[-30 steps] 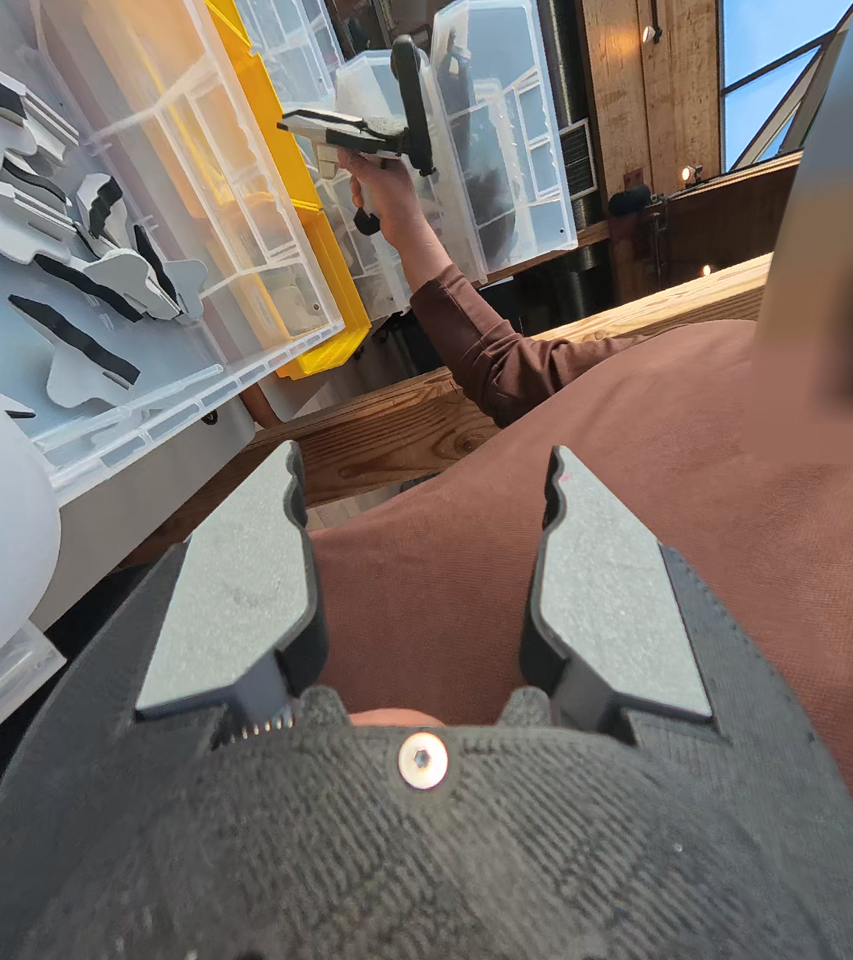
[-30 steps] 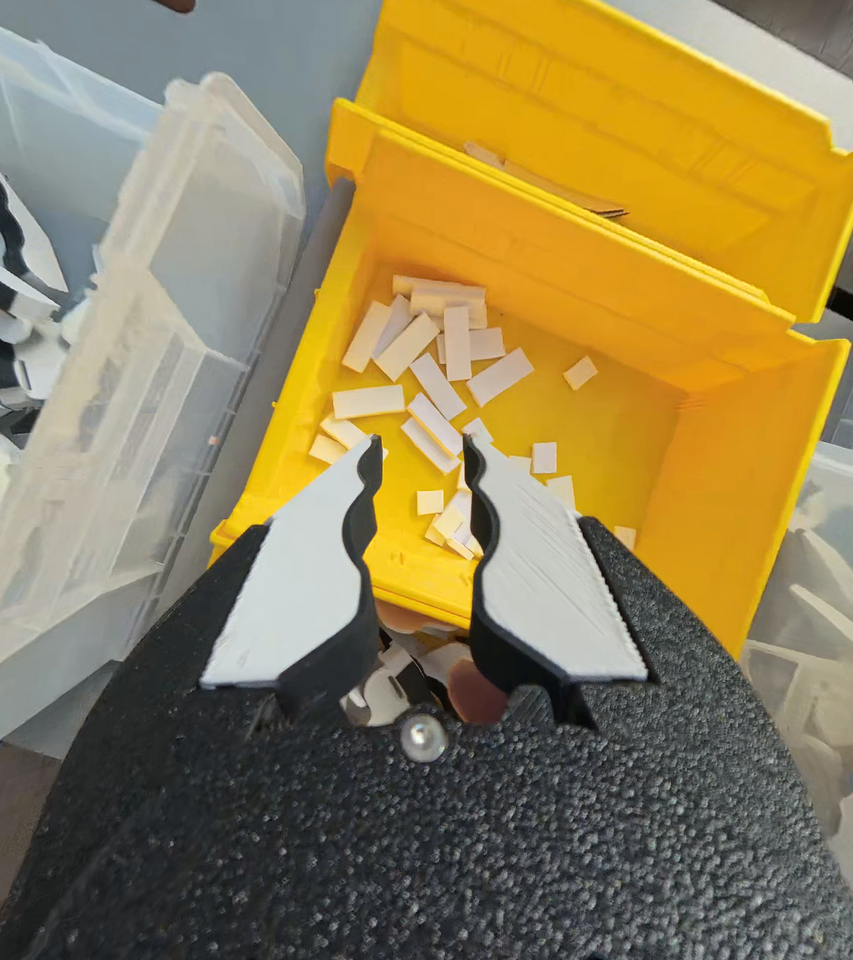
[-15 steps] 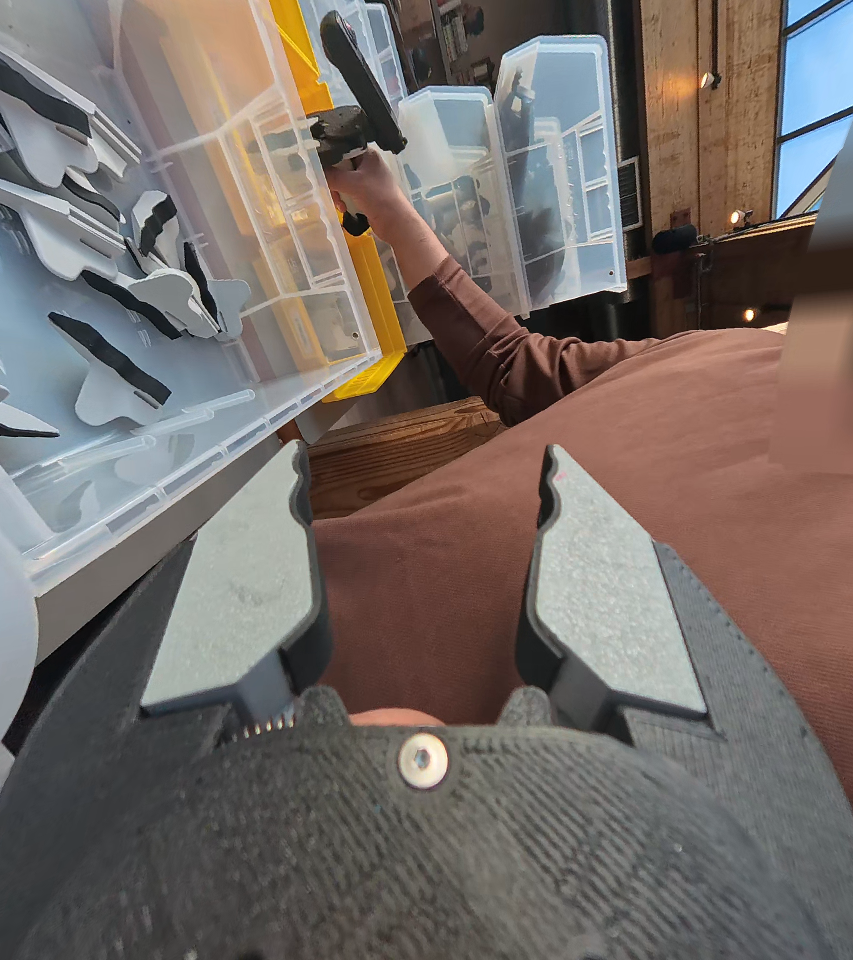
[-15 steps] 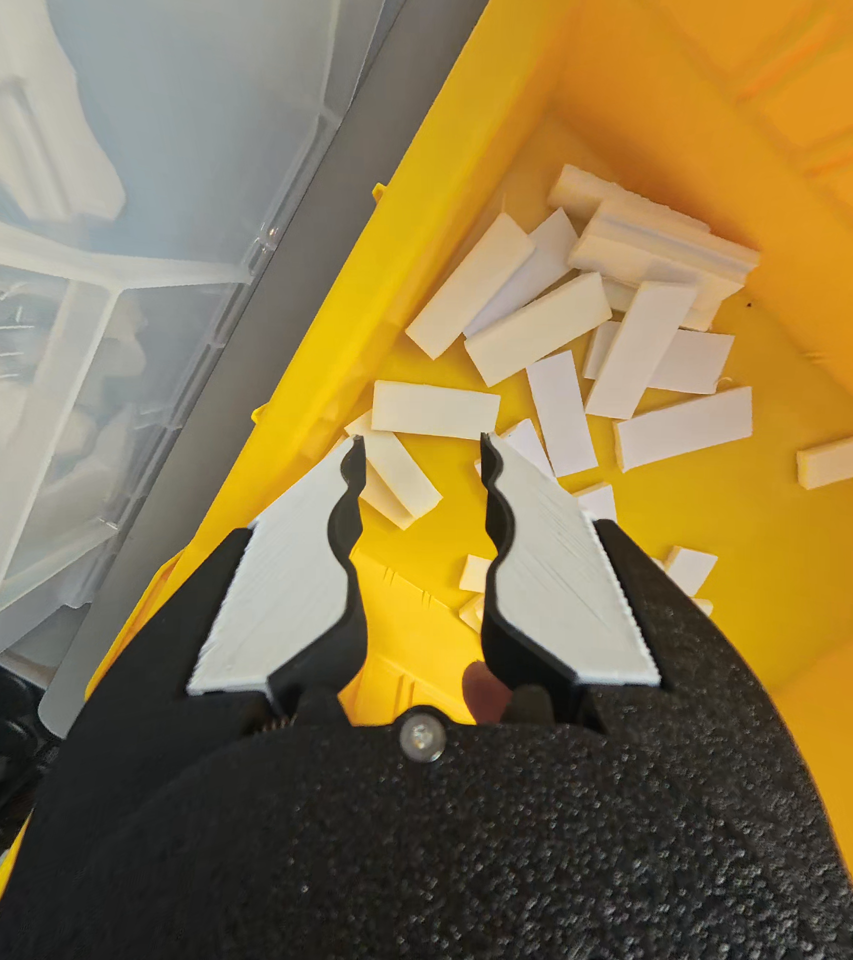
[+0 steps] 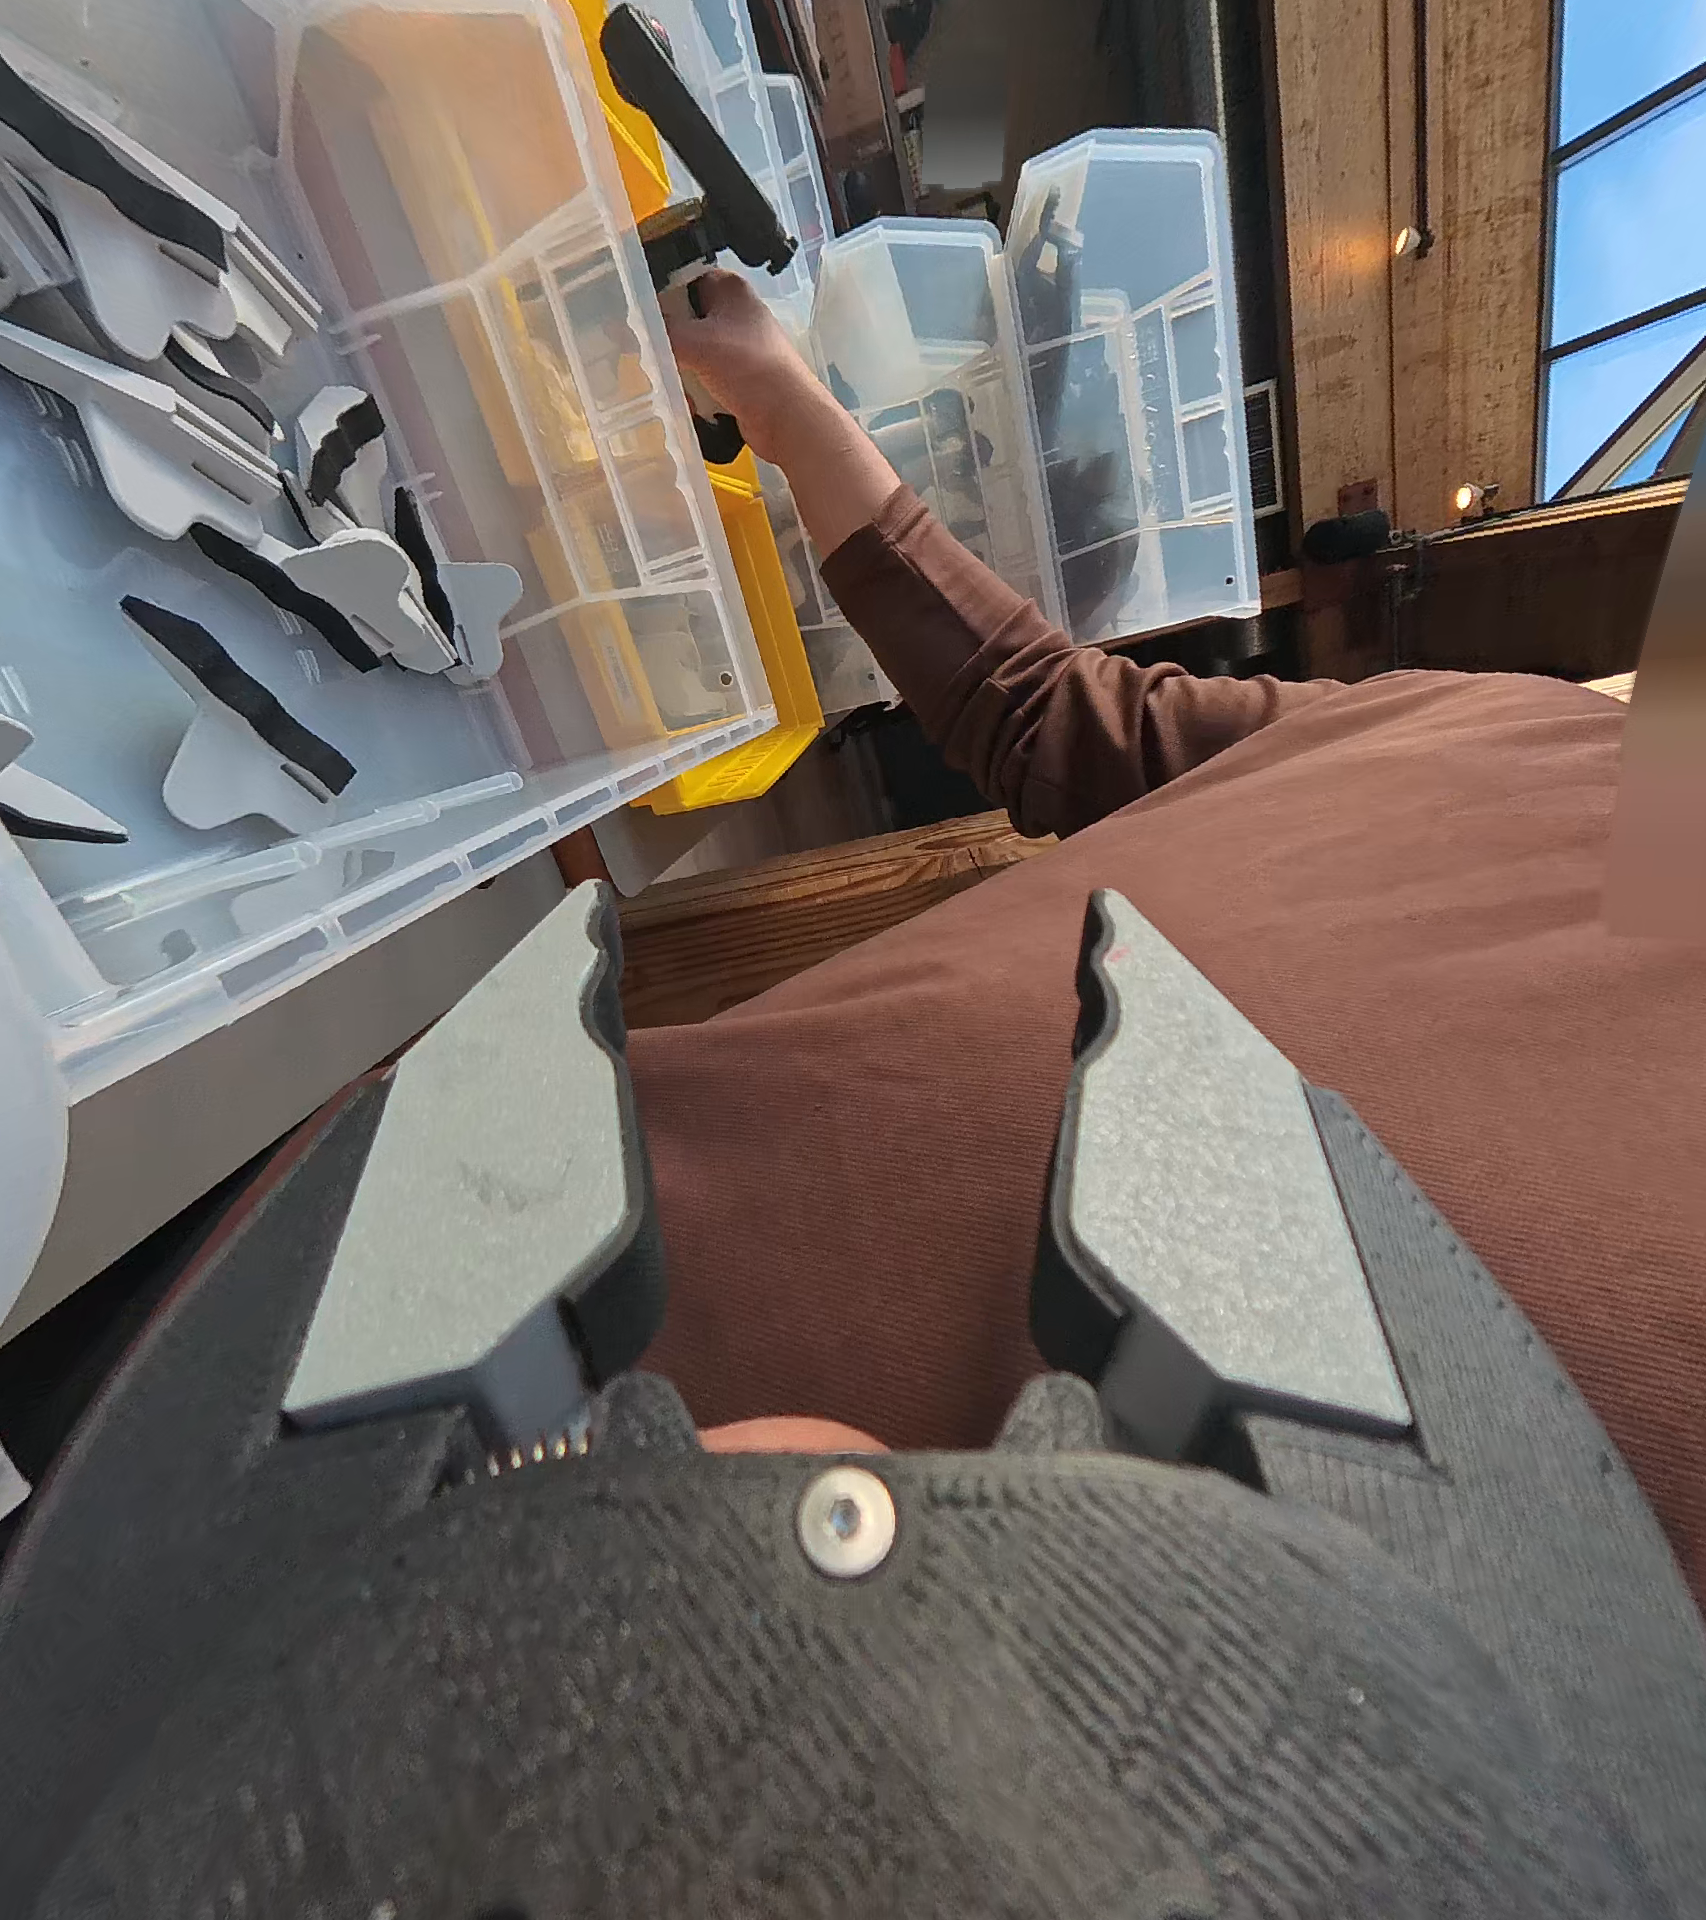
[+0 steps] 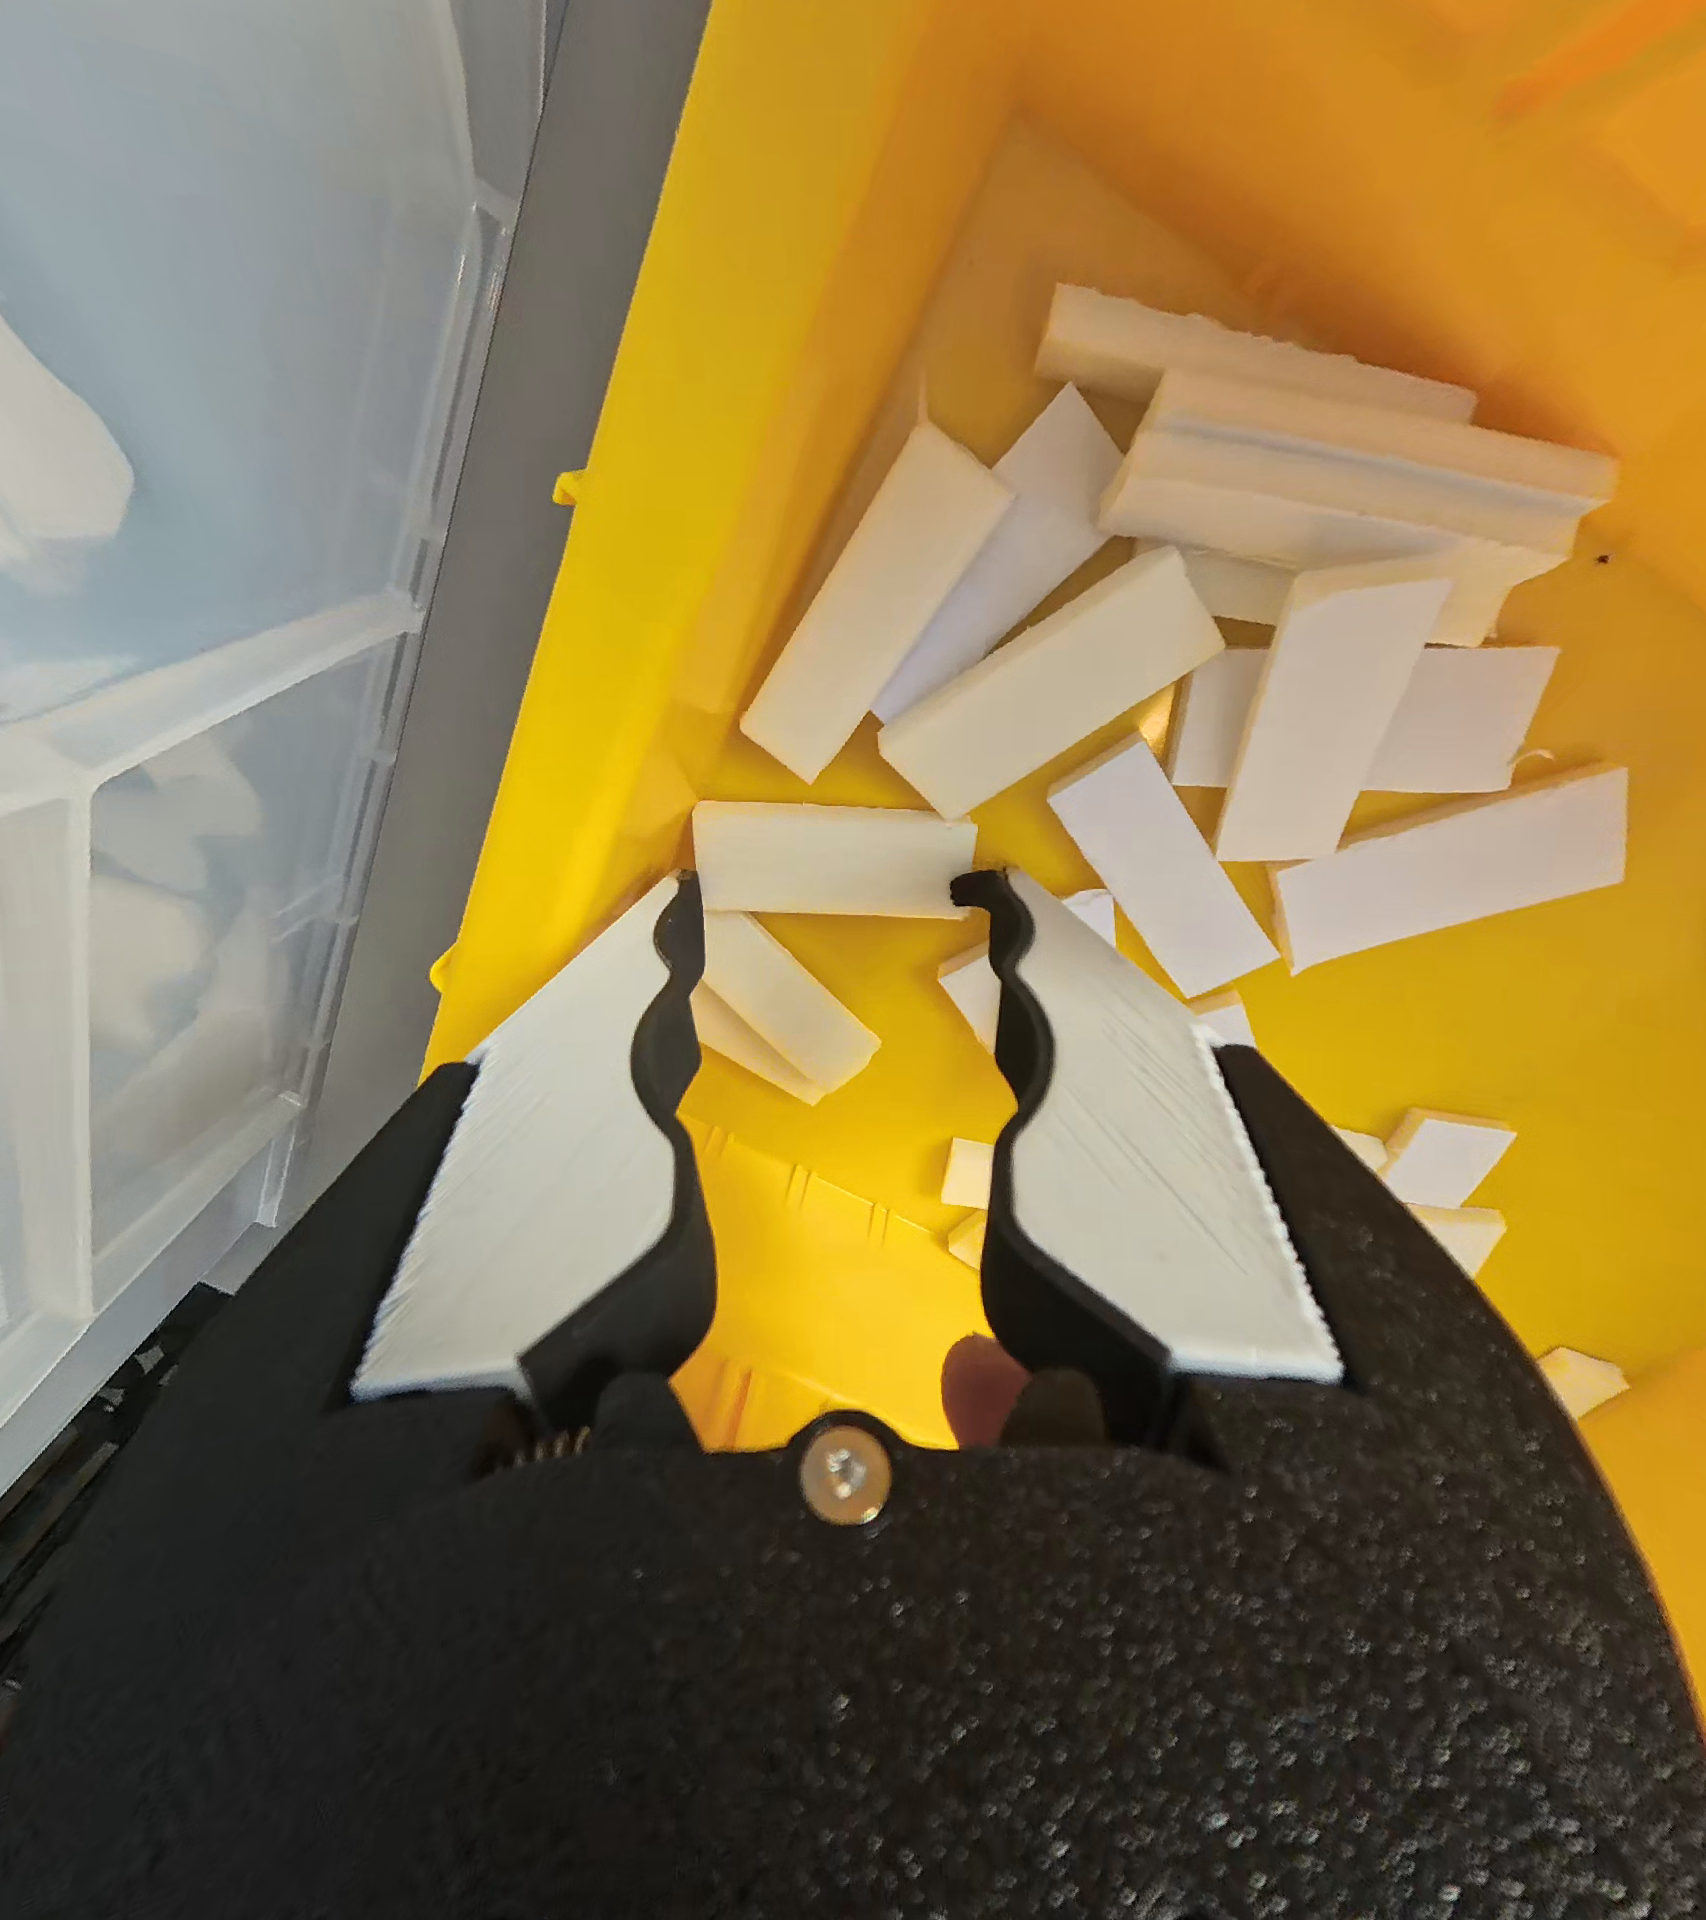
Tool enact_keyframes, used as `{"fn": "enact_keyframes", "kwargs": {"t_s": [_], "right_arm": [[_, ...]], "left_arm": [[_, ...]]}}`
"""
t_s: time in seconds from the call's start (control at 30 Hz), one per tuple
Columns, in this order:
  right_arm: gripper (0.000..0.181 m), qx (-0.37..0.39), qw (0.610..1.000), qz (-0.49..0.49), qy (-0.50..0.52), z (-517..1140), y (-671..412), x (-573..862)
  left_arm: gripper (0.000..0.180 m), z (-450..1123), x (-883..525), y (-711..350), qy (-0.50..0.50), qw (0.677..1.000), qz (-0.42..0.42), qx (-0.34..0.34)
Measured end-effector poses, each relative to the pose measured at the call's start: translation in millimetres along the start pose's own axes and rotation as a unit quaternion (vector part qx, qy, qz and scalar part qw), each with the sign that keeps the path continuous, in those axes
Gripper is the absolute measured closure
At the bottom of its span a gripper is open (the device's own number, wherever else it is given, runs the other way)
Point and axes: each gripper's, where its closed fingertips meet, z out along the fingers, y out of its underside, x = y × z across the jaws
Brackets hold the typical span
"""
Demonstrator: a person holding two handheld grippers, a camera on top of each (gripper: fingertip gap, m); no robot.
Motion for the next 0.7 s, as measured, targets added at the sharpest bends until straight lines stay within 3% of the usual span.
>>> {"fn": "enact_keyframes", "kwargs": {"t_s": [0.7], "right_arm": [[0.159,0.026,0.997,0.059,-0.036,-13.3,6.8,1.6]], "left_arm": [[0.093,-4.3,-8.2,8.3,0.000,1.000,-0.017,0.006]]}}
